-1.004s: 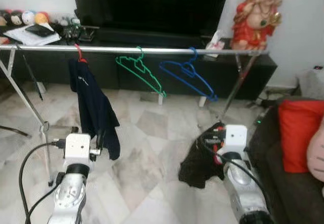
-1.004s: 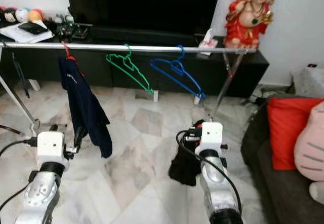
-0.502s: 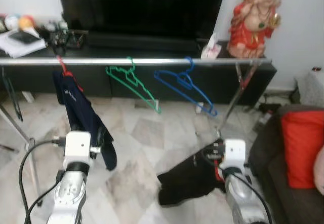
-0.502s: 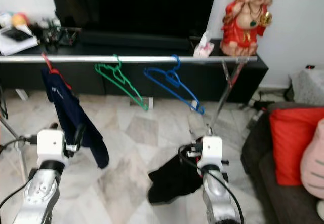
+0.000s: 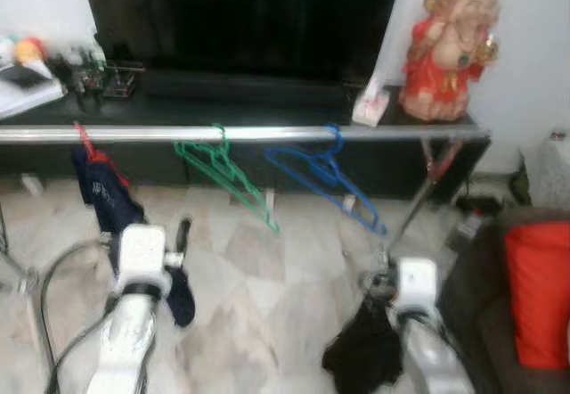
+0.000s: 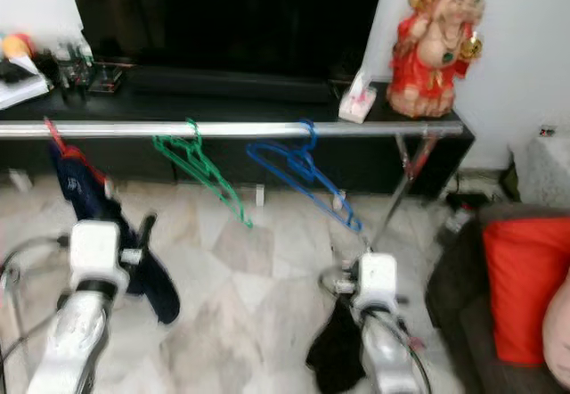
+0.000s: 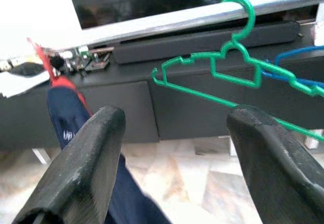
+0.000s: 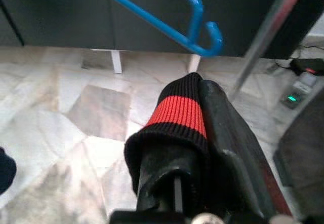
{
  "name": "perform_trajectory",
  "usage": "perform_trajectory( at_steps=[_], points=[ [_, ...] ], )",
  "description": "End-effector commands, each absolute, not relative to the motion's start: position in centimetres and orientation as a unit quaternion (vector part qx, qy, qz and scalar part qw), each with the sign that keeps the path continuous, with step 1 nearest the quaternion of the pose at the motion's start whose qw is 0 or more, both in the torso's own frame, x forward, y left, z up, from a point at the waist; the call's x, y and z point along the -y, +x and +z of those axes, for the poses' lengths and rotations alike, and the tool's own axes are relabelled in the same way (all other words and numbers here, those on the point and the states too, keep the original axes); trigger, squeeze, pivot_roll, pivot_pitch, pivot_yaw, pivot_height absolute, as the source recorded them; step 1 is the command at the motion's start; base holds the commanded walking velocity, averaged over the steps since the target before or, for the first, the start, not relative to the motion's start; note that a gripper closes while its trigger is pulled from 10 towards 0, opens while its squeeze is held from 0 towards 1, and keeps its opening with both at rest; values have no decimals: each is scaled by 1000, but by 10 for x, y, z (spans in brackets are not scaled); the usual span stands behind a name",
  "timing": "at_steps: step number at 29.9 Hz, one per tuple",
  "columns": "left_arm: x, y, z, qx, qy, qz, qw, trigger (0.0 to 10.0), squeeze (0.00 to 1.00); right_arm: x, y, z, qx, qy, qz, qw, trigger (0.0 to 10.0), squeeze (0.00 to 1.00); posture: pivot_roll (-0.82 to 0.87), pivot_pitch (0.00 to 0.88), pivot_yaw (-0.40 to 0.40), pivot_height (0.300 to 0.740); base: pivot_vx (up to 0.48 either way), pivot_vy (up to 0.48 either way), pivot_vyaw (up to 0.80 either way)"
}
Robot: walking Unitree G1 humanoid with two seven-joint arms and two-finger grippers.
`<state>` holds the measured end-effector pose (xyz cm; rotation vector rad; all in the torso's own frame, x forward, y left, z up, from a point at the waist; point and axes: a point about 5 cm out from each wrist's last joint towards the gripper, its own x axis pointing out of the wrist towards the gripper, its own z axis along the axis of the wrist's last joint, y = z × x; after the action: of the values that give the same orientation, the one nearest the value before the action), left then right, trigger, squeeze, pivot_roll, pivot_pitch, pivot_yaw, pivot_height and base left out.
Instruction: Hang hanger
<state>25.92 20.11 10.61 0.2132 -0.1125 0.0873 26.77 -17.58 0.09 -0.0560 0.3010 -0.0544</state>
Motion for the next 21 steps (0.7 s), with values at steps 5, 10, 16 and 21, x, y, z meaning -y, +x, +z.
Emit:
perform_trajectory(
  at_steps=[5, 10, 16, 21],
  points=[
    [-193, 261, 107, 57, 102, 32, 993, 10000, 0, 188, 266, 0, -149, -33, -41, 987, 10000, 0, 27, 0, -39, 740, 0, 0, 0],
    [-192, 261, 106, 49, 113, 24, 992, 10000, 0, 188, 266, 0, -149, -34, -40, 987, 10000, 0, 27, 0, -39, 740, 0, 0, 0],
    [-190, 261, 105, 48, 118, 20, 992, 10000, 0, 188, 267, 0, -148, -34, -38, 988, 10000, 0, 28, 0, -41, 740, 0, -182, 0],
    [-190, 261, 105, 48, 118, 18, 992, 10000, 0, 187, 267, 0, -147, -34, -36, 988, 10000, 0, 29, 0, -42, 740, 0, -287, 0]
  ],
)
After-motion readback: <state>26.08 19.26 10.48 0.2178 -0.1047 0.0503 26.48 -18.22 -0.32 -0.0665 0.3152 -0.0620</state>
